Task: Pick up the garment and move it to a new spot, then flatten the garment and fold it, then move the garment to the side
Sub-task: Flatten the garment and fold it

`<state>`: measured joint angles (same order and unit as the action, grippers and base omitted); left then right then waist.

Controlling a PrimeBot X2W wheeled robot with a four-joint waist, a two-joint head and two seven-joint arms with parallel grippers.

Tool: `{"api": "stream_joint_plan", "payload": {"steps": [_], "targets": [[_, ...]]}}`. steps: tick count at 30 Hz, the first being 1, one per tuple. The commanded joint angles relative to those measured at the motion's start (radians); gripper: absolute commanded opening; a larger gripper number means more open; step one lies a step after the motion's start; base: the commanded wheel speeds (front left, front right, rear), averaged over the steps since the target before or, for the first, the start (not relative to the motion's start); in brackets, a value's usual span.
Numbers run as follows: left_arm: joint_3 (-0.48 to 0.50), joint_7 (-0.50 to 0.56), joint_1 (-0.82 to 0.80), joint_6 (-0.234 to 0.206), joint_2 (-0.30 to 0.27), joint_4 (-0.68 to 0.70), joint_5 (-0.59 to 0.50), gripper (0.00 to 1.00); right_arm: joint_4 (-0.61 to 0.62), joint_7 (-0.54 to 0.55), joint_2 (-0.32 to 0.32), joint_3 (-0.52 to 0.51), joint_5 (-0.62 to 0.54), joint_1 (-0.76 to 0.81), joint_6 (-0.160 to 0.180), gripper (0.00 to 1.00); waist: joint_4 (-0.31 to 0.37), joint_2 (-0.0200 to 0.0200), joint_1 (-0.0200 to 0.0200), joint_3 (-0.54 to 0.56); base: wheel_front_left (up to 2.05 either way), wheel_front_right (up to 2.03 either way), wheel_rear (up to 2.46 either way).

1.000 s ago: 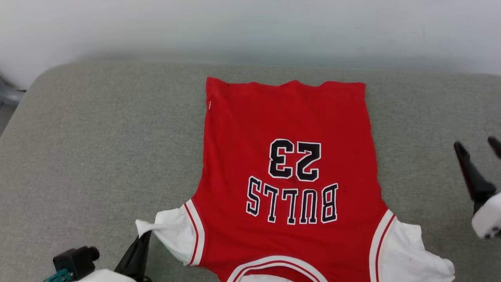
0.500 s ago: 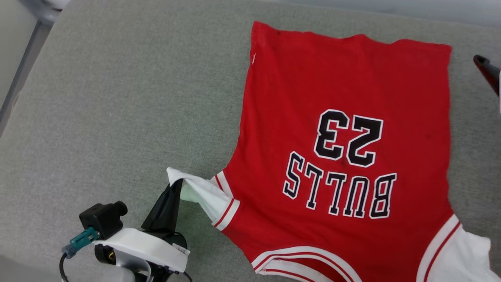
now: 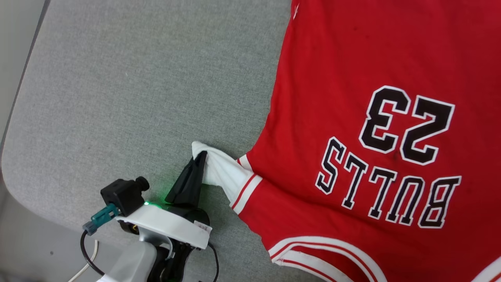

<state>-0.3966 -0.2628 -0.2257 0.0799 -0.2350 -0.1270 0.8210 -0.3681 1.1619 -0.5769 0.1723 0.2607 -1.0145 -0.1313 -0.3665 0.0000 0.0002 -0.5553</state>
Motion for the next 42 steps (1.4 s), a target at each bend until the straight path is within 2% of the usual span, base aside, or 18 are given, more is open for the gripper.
{"api": "stream_joint_plan", "payload": {"steps": [1, 6, 7, 8, 16, 23, 30, 35, 38, 42], "targets": [[0.009, -0.002, -0.017, 0.009, 0.009, -0.005, -0.008, 0.00, -0.020, 0.005, 0.004, -0.003, -0.011, -0.001, 0.001, 1.00, -0.026, 0.0000, -0.0002, -0.038, 0.00, 0.00, 0.00], [0.026, -0.002, -0.032, 0.026, 0.038, -0.027, -0.027, 0.00, -0.079, 0.023, 0.019, -0.002, -0.004, 0.055, 0.001, 1.00, -0.030, 0.0000, -0.0002, -0.060, 0.00, 0.00, 0.00], [0.037, -0.002, -0.036, 0.034, 0.045, -0.037, -0.035, 0.00, -0.083, 0.018, 0.011, 0.003, -0.001, 0.063, 0.001, 0.42, -0.025, 0.0000, -0.0002, -0.064, 0.00, 0.00, 0.00], [0.041, -0.002, -0.037, 0.036, 0.046, -0.040, -0.039, 0.00, -0.079, 0.011, 0.006, 0.006, 0.000, 0.060, 0.001, 0.00, -0.022, 0.0000, -0.0002, -0.063, 0.00, 0.00, 0.00], [0.075, -0.002, -0.005, 0.044, 0.054, -0.055, -0.061, 0.00, -0.052, -0.145, 0.005, 0.022, 0.027, -0.010, 0.001, 0.00, 0.022, 0.0000, -0.0002, 0.003, 0.00, 0.00, 0.00], [0.115, -0.002, 0.057, 0.030, 0.041, -0.051, -0.071, 0.00, -0.035, -0.287, -0.022, 0.059, 0.112, 0.060, 0.001, 0.00, 0.079, 0.0000, -0.0002, 0.120, 0.00, 0.00, 0.00], [0.148, 0.001, 0.146, -0.005, 0.011, -0.034, -0.064, 0.00, 0.081, -0.359, -0.101, 0.076, 0.232, 0.254, 0.001, 0.00, 0.143, 0.0000, -0.0002, 0.238, 0.00, 0.00, 0.00], [0.157, 0.017, 0.204, -0.031, -0.011, -0.005, -0.064, 0.00, 0.183, -0.386, -0.145, -0.001, 0.294, 0.461, 0.001, 0.00, 0.179, 0.0000, -0.0002, 0.301, 0.00, 0.00, 0.00], [0.167, 0.022, 0.241, -0.049, -0.024, 0.015, -0.061, 0.00, 0.238, -0.393, -0.139, -0.066, 0.306, 0.601, 0.001, 0.00, 0.204, 0.0000, -0.0002, 0.334, 0.00, 0.00, 0.00], [0.174, 0.030, 0.281, -0.069, -0.036, 0.042, -0.058, 0.00, 0.297, -0.390, -0.086, -0.155, 0.307, 0.780, 0.001, 0.00, 0.235, 0.0000, -0.0002, 0.365, 0.00, 0.00, 0.00]]}}
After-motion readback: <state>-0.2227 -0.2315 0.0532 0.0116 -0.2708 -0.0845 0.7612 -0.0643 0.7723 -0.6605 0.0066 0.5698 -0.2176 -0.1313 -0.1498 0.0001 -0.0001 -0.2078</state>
